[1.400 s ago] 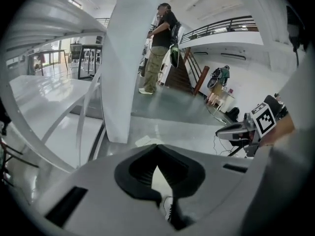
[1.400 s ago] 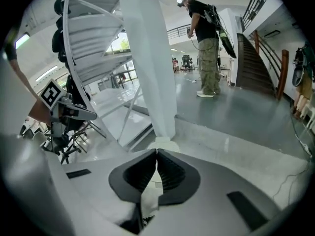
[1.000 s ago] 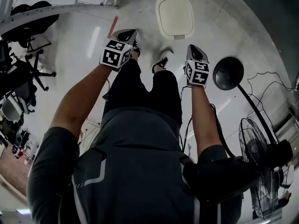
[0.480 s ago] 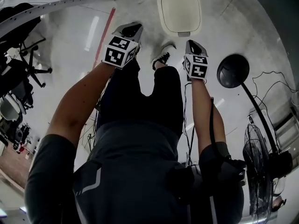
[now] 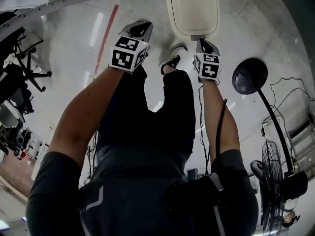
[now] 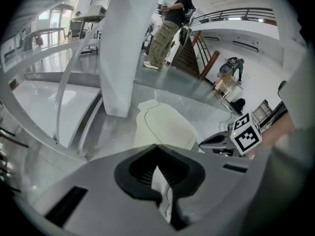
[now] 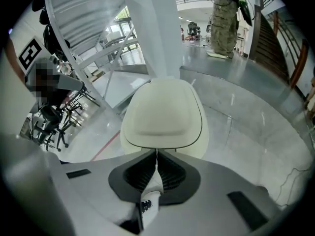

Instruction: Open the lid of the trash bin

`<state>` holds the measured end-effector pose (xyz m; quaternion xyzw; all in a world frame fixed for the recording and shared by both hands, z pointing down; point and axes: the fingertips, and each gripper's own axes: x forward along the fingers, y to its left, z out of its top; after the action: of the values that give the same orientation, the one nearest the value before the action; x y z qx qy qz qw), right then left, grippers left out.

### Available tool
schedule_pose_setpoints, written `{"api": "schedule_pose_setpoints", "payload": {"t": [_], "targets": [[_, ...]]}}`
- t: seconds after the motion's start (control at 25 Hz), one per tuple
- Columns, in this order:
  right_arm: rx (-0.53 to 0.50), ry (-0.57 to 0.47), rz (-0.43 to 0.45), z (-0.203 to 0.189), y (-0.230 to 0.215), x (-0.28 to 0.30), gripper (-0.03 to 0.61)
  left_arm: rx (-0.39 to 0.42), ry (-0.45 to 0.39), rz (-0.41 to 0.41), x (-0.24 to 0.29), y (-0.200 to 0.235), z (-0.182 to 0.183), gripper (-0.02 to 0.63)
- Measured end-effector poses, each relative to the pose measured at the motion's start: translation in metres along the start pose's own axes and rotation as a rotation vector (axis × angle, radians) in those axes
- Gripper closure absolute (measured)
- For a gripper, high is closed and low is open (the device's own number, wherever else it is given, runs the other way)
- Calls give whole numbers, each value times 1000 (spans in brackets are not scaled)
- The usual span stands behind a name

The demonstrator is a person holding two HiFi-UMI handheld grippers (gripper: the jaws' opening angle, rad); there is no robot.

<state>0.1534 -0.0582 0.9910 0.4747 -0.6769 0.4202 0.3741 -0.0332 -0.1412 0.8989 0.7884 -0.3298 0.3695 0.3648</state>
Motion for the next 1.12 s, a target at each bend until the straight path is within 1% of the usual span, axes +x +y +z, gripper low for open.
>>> {"api": "schedule_pose_setpoints", "payload": {"t": [0.08,0.2,0.4,0.52,0.6,0.68,0.8,0.88,0.96,1.04,1.08,1.12], "targets": [[-1,12,-4,-2,-1,9,551,9,3,-6,8,-1,0,606],[-9,27,-3,-4,0,18,551,-1,2,-15,17,-3,-1,606],[-49,49,-10,-10,3,22,552,53,24,-18,23,-6,-9,606],[-51,60,-4,-11,1,25,552,20,33,-12,27,-4,-13,606],[-25,58,17,-12,-1,25,552,7,40,-3,29,-2,-17,606],[4,41,39,-11,0,26,552,24,46,-5,29,-3,-20,606],[6,30,48,-11,3,25,552,57,49,-21,24,-8,-21,606],[6,36,46,-11,4,25,552,48,46,-21,20,-10,-18,606],[50,61,67,-9,2,26,552,49,47,-18,15,-13,-12,606],[130,125,118,-9,1,20,552,87,46,-31,4,-23,-3,606],[150,154,134,-7,2,15,552,106,37,-39,-6,-29,4,606],[149,161,137,-1,2,7,552,117,21,-44,-17,-33,13,606]]}}
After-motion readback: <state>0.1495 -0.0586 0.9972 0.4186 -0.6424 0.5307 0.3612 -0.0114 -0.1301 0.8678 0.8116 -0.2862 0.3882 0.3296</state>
